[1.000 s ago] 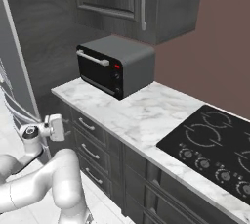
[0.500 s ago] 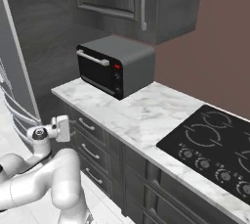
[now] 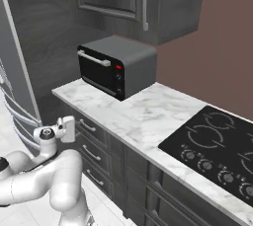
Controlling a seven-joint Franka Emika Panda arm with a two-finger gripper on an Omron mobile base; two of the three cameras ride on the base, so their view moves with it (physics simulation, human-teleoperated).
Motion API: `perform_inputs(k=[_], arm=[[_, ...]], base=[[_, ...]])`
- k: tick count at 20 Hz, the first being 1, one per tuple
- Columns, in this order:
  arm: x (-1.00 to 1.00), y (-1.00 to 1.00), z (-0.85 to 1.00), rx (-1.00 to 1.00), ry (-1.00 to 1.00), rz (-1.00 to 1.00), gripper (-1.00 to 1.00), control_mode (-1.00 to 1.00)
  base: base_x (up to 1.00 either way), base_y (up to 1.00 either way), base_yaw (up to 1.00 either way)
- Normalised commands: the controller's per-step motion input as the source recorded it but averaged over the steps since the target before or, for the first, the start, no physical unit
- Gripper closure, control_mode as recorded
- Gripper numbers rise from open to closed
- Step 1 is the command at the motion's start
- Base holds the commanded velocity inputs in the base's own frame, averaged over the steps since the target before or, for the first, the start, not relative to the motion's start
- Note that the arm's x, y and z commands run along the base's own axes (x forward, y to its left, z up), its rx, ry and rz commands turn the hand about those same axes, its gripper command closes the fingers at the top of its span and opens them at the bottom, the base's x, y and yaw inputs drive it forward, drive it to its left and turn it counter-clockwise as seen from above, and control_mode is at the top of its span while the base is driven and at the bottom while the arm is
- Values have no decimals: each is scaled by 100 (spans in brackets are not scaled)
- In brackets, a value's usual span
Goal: Take a straw from the drawer in front and place it inside the glass cup on the dining counter.
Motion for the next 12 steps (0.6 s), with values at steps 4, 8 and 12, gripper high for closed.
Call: perform_inputs(k=[4, 8, 12], arm=[[37, 0, -25, -1, 0, 1, -100, -100], [36, 0, -31, -2, 0, 2, -100, -100], [34, 0, -38, -4, 0, 2, -100, -100]], base=[[0, 0, 0], [0, 0, 0], [0, 0, 0]])
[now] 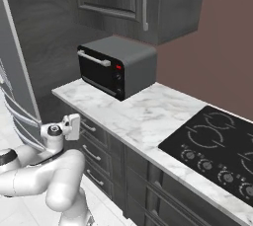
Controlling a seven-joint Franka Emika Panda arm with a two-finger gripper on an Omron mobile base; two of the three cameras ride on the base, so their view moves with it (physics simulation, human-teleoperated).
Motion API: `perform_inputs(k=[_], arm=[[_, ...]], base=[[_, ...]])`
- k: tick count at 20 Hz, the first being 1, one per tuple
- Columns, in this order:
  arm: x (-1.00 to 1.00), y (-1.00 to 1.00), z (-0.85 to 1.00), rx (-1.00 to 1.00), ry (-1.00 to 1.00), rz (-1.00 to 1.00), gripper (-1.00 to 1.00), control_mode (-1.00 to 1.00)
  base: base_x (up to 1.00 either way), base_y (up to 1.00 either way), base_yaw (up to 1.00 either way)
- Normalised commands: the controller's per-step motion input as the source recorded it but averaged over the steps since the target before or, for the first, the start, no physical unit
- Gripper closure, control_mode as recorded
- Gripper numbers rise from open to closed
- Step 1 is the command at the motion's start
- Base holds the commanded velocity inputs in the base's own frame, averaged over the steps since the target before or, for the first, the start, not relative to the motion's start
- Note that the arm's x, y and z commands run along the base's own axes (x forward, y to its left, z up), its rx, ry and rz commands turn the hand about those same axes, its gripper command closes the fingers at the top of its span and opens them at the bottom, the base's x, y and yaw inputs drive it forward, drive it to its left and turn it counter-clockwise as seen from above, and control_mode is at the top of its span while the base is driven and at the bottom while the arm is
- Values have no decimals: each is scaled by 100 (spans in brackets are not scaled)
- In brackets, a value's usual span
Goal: Take a straw from the drawer in front and place it inside the glass cup on the dining counter.
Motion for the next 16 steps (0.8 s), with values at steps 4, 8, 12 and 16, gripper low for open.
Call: perform_inputs(k=[4, 8, 12, 16], arm=[[32, 0, -41, -6, -3, 2, -100, -100], [29, 0, -44, -8, -5, 3, -100, -100], [27, 0, -50, -9, -7, 3, -100, -100], [29, 0, -52, -12, -10, 2, 100, -100]], base=[[0, 0, 0], [0, 0, 0], [0, 0, 0], [0, 0, 0]])
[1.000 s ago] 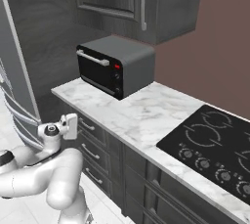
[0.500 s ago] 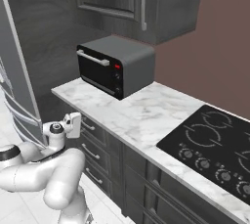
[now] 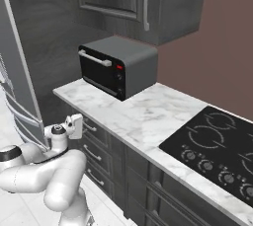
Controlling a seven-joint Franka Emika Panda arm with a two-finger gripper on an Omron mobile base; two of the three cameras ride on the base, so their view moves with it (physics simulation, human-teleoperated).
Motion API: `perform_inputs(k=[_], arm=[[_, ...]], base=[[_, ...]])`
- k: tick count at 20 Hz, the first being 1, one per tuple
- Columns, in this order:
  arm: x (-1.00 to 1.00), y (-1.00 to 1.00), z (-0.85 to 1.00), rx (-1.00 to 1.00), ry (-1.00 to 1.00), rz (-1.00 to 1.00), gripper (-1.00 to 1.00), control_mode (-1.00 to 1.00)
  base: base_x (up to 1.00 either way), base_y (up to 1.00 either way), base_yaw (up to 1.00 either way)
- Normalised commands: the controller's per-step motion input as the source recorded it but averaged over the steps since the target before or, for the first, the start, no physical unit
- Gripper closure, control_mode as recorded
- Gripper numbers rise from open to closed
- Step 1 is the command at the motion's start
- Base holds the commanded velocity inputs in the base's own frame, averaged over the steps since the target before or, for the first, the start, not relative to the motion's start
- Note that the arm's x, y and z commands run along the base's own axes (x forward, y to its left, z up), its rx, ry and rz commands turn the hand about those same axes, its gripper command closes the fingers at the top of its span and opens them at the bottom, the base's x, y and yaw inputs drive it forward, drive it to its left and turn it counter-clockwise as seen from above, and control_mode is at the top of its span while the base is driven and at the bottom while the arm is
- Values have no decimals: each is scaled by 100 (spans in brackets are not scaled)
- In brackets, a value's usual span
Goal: Take a straw from the drawer in front and place it inside the glass cup on the dining counter.
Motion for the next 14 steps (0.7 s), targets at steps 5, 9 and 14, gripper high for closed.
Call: perform_inputs(k=[5, 9, 14], arm=[[20, 0, -39, -14, -14, 1, 100, -100], [14, 0, -22, -16, -20, 0, 100, -100], [12, 0, -14, -16, -21, 0, 100, -100]], base=[[0, 0, 0], [0, 0, 0], [0, 0, 0]])
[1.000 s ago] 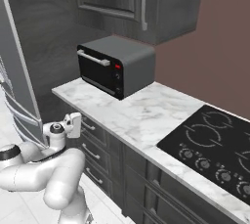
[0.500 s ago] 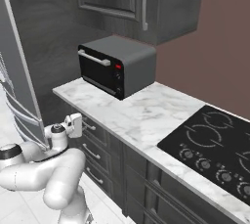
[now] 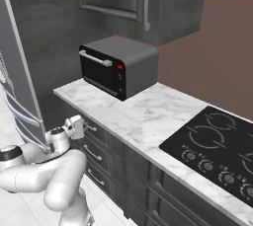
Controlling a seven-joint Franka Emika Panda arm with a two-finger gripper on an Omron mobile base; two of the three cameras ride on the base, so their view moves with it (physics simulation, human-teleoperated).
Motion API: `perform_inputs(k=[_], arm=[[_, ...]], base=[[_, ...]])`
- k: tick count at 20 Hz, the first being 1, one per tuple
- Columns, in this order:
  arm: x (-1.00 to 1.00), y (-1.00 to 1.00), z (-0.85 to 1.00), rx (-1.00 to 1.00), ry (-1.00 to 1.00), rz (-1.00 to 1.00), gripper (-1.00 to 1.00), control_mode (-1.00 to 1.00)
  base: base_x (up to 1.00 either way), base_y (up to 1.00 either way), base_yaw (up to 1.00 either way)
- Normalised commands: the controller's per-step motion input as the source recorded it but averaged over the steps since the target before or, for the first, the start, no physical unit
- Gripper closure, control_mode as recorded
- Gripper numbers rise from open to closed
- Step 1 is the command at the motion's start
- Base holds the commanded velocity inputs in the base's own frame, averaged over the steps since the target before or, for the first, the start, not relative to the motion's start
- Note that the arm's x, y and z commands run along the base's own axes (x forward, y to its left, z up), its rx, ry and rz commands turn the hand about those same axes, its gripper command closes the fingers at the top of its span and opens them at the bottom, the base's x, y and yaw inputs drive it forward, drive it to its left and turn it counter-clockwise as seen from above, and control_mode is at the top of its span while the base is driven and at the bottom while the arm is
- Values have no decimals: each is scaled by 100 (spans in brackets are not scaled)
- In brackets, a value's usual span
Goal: Take a straw from the drawer in front and place it inside the glass cup on the dining counter.
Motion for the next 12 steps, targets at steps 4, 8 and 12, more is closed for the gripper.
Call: perform_inputs(k=[4, 8, 12], arm=[[-1, 6, -2, -11, -16, 0, 100, -100], [-25, 38, 0, -3, -5, 0, 100, -100], [-38, 53, 0, -1, -2, 0, 100, -100]], base=[[0, 0, 0], [0, 0, 0], [0, 0, 0]])
